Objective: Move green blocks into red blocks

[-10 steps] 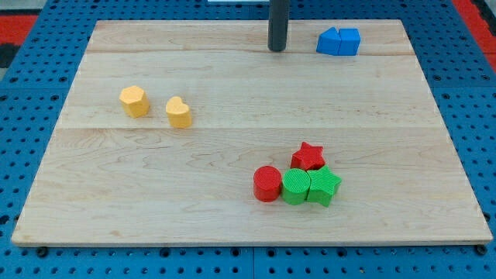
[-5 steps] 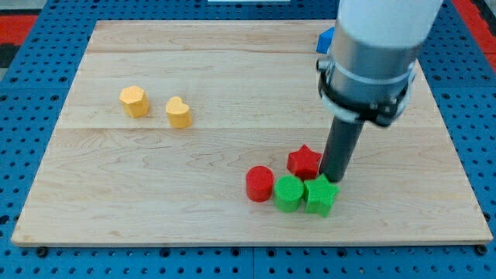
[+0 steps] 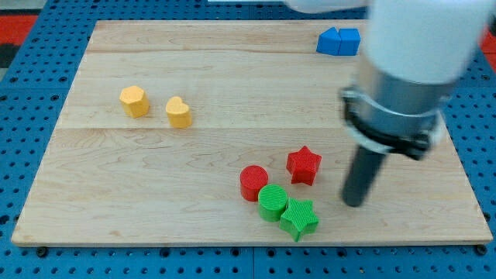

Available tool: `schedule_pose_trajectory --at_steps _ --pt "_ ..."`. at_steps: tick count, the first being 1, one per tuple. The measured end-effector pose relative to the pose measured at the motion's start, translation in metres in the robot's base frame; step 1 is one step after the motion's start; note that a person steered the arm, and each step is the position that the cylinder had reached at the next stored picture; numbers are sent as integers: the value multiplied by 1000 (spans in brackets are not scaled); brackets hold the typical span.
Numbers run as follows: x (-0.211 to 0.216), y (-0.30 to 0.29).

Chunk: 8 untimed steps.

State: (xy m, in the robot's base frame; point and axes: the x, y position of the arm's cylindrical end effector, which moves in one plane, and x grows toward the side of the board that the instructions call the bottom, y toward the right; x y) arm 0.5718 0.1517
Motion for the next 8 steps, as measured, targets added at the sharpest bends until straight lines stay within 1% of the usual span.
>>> schedule_pose_trajectory --at_steps 1,3,5,8 --pt "46 16" --pt "47 -47" --pt "47 -144" --pt "20 -145"
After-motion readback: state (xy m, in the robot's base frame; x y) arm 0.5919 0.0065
